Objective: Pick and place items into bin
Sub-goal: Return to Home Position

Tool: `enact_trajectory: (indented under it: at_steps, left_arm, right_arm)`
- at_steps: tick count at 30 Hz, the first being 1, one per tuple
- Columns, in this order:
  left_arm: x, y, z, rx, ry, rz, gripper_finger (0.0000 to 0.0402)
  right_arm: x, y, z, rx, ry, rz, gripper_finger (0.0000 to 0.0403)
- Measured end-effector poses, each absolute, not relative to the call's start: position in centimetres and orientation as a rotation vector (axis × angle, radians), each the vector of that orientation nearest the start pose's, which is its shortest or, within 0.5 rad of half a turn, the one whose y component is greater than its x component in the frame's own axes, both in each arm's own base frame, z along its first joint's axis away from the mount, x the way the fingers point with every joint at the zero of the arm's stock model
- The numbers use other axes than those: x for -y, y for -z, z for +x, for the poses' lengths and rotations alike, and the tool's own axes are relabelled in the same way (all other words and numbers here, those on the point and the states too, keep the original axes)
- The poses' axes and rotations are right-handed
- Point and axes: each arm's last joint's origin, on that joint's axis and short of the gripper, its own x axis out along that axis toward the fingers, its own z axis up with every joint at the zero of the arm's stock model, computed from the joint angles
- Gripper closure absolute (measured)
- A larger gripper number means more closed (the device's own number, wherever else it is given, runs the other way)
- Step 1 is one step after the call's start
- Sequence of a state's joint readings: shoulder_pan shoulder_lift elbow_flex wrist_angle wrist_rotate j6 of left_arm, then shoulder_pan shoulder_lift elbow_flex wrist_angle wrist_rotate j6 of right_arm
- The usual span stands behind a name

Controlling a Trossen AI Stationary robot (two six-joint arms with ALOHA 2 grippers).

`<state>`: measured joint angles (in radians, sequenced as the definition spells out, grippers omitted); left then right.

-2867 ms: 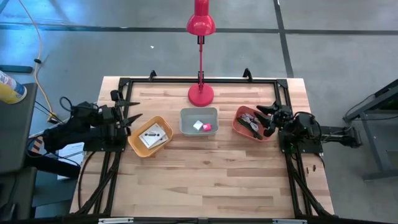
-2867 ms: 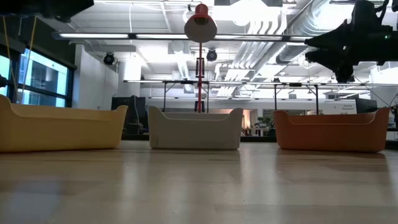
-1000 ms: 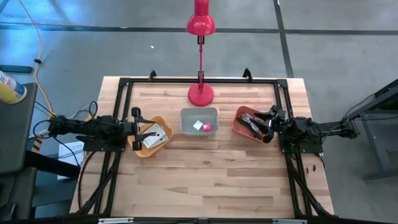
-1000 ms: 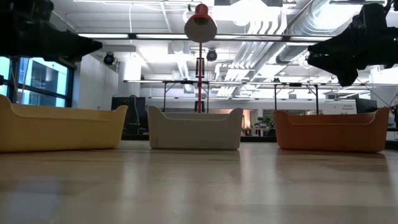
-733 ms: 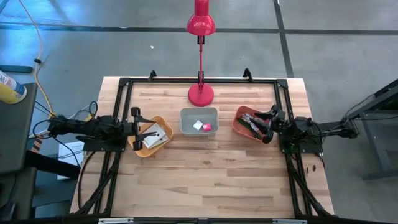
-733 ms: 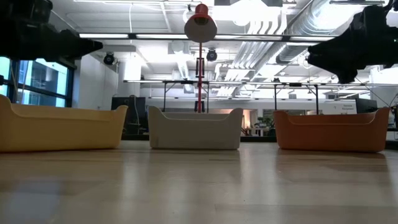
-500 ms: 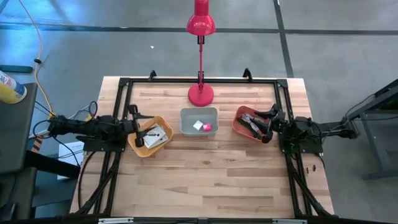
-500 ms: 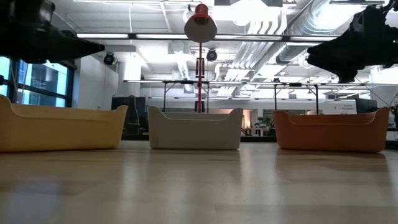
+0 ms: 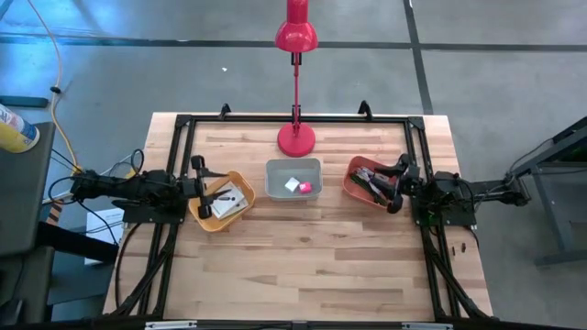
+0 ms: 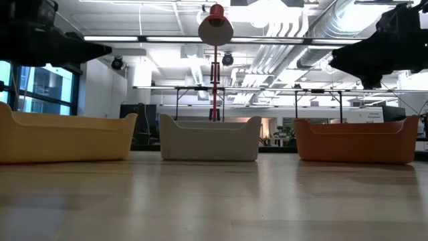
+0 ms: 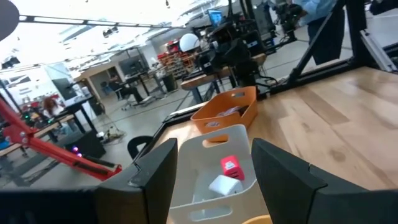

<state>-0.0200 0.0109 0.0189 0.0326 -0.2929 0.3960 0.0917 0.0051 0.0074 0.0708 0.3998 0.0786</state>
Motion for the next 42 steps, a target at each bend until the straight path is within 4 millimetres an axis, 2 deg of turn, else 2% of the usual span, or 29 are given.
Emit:
enact_trajectory:
  at_steps: [6, 42]
  left_arm:
    - [-0.61, -17.21, 9.62, -0.013, -0.264, 0.388, 0.0208]
    - [-0.64, -17.22, 9.61, -0.01, -0.276, 0.353, 0.0208]
  right_arm:
    - [0.11, -17.19, 9.61, 0.077, 0.254, 0.092, 0.0208]
    - [0.11, -17.2, 9.61, 0.078, 0.254, 0.092, 0.0208]
